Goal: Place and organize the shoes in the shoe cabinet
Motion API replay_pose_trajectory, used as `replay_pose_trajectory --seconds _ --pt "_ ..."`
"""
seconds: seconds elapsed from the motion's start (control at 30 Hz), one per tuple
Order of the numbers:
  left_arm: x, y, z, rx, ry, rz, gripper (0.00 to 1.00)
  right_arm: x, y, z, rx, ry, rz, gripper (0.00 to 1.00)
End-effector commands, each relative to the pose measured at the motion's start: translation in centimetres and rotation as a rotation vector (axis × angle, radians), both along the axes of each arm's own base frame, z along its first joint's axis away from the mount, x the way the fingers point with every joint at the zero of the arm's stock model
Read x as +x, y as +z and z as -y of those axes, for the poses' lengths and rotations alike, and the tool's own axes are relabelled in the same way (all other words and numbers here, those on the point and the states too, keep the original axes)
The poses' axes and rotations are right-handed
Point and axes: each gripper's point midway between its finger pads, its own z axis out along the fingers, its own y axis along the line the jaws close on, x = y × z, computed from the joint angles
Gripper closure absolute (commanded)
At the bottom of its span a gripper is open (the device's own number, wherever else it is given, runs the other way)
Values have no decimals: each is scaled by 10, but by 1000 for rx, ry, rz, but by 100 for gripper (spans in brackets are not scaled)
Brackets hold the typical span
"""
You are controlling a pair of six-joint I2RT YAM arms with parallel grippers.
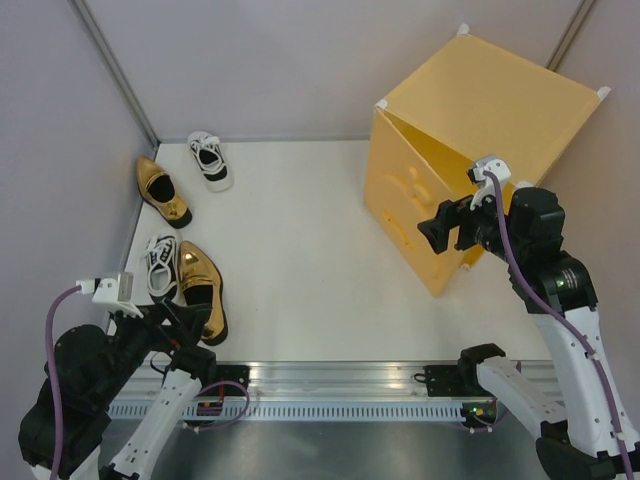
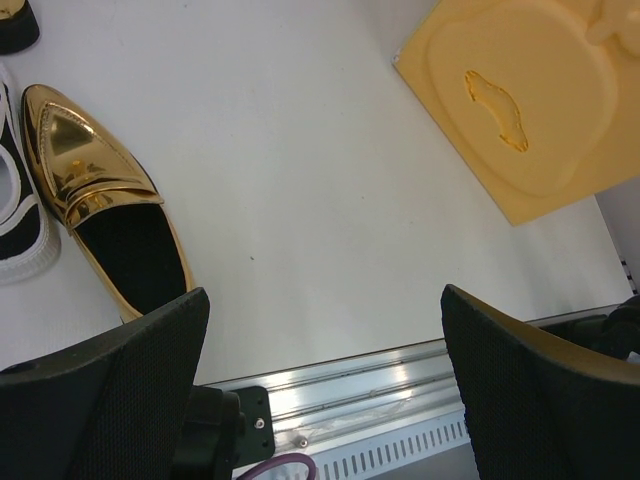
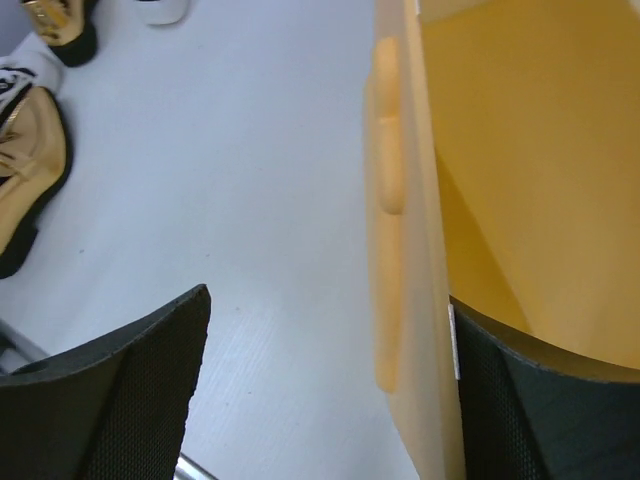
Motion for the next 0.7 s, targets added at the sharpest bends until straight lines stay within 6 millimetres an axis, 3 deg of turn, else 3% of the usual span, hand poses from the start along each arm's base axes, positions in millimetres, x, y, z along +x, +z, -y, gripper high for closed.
replay_pose_trajectory --seconds 0.0,0.13,0.33,0.67 --pt "-7 4 0 -6 -16 14 0 -23 21 -32 128 175 -5 10" --pt "-7 4 -1 -2 -13 12 0 -37 50 -42 210 229 38 8" --pt "-6 3 0 -5 -11 11 0 -48 70 -52 273 292 36 7" --pt "-8 3 -1 -4 -13 17 0 -37 59 -66 373 306 -24 7"
